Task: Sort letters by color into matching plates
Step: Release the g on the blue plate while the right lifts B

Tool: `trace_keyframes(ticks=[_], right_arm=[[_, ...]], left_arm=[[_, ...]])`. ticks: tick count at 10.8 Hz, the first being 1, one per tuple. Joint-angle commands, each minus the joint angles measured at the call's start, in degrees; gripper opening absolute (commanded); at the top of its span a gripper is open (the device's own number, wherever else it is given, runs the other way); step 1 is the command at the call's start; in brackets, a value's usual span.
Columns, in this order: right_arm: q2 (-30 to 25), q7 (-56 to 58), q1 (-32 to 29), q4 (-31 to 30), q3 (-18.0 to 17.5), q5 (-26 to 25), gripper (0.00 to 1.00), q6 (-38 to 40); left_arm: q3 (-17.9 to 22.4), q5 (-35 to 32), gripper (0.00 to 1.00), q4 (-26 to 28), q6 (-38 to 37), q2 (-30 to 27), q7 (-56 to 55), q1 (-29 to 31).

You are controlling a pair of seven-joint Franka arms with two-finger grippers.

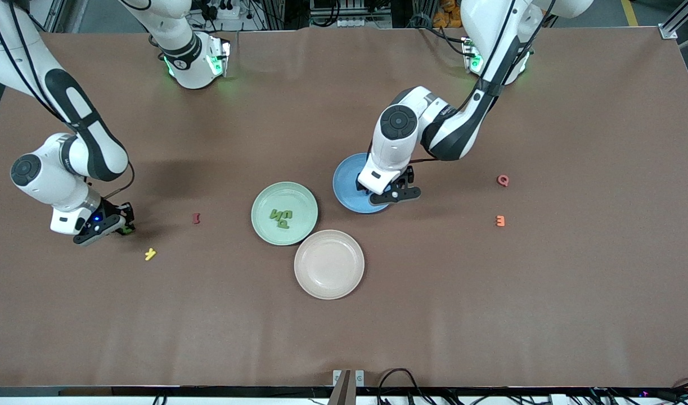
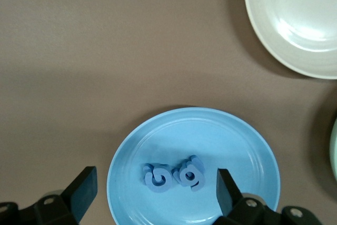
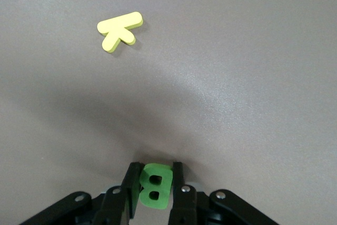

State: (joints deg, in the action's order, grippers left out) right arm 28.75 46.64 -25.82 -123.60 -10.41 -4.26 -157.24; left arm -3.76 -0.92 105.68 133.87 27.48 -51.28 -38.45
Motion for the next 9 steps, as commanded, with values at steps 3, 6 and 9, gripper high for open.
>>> trace_keyframes(ticks=[3,6,9], right_arm=[[0.8,-3.7,0.4,1.5,-0.9,3.1,0.27,0.4],[-0.9,-10.2,2.4,2.4,-0.7,3.1,0.27,5.7],[-2.1,-16.3,4.0,2.7,-0.7,3.1,0.27,8.3]], left_arm=[[-3.9,-1.6,1.00,-0.7,-3.2,-2.7,0.7,6.3],[-6.1,-1.6,1.00,-0.8,-3.9,-3.9,4.4,11.1],[-8.3,-1.7,1.00,-0.9,-6.9,-5.9,10.5,16.5]])
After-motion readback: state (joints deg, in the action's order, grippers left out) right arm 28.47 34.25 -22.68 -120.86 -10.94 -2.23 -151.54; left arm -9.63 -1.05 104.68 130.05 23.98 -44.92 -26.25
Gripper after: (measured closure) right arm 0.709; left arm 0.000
